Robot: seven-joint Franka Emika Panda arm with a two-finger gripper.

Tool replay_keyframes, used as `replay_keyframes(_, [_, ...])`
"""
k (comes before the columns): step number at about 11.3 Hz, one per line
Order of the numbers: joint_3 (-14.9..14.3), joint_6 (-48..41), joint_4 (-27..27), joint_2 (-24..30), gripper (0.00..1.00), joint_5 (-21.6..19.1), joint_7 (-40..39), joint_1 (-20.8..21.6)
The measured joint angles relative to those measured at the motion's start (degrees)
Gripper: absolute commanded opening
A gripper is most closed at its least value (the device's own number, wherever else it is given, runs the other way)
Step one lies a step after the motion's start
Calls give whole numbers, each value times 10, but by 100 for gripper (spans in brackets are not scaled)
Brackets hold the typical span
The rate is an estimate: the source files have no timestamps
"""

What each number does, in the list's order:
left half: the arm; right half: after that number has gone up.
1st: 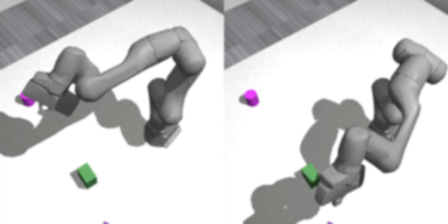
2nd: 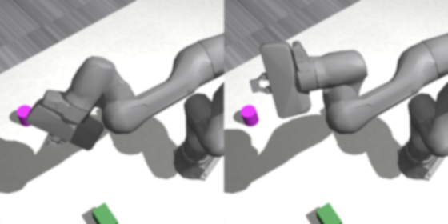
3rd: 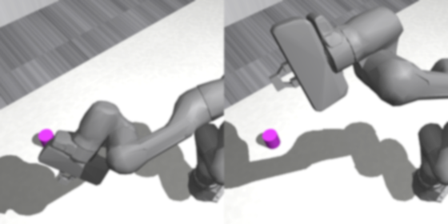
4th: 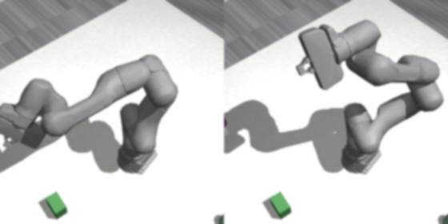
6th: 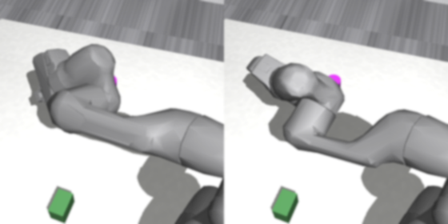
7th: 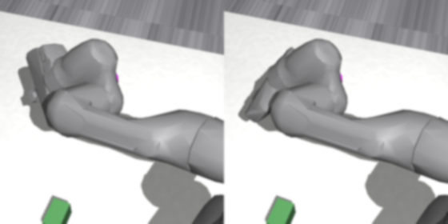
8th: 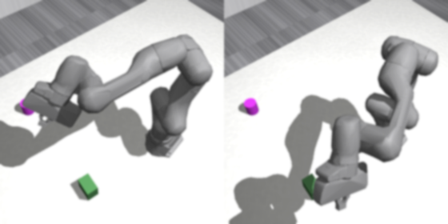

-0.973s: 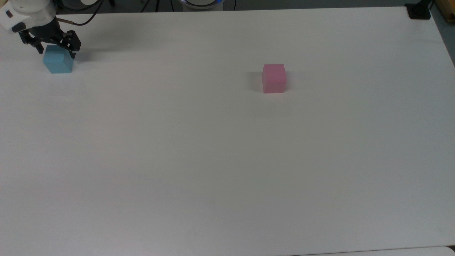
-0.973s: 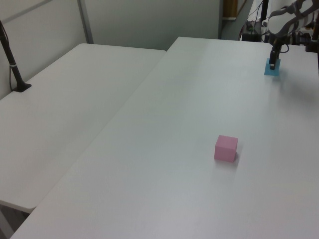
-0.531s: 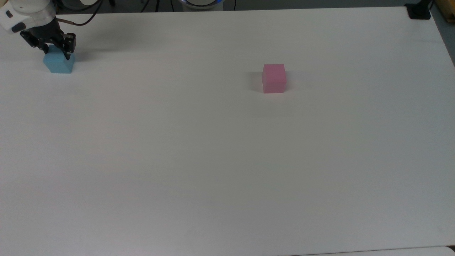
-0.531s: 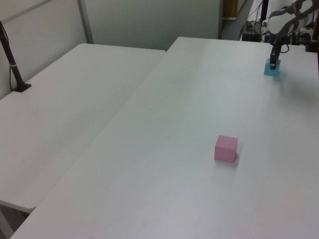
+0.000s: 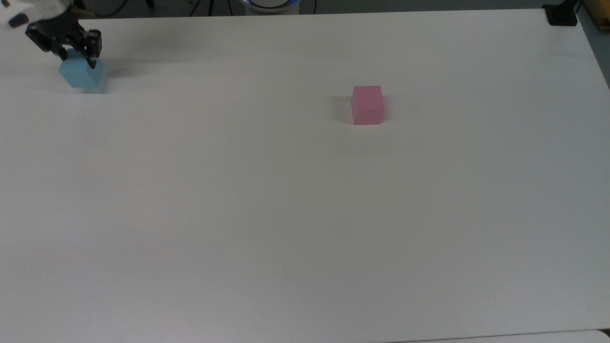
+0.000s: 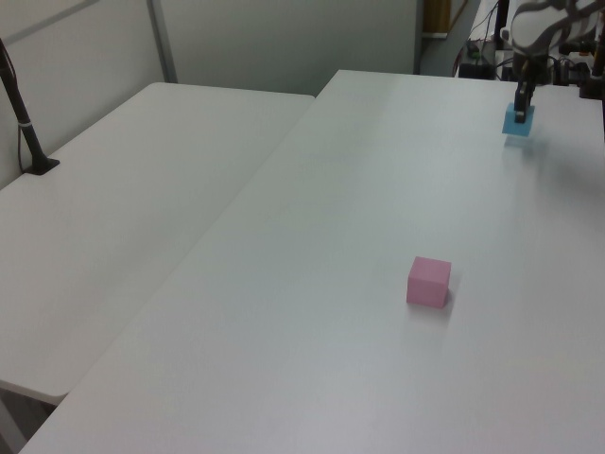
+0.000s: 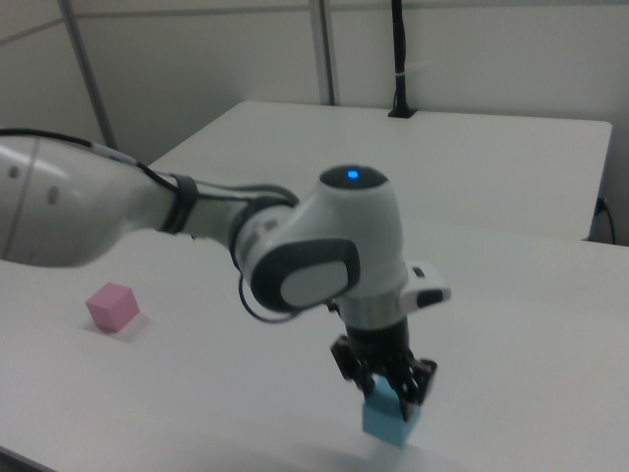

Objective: Put blue cube on pink cube
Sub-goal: 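Lift the blue cube and carry it above the pink cube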

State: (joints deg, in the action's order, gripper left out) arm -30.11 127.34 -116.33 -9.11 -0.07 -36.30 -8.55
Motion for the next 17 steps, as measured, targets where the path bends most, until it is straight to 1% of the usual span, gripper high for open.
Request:
replay_keyframes(3, [36, -103, 30, 81, 37, -36, 21, 0])
replay_keyframes(5, [80, -171, 71, 111, 37, -41, 85, -1])
replay_keyframes(7, [138, -228, 123, 117, 37, -56, 164, -3])
replay_keyframes(8, [175, -253, 146, 117, 37, -66, 200, -9])
replay_keyframes(10, [249, -282, 176, 117, 37, -71, 265, -24])
replay_keyframes(11, [281, -289, 188, 117, 37, -72, 296, -27])
replay_keyframes(13, [348, -290, 198, 117, 37, -73, 355, -27])
replay_keyframes(14, [381, -290, 198, 117, 37, -73, 372, -26])
replay_keyframes(17, [460, -290, 198, 114, 37, -73, 414, -26])
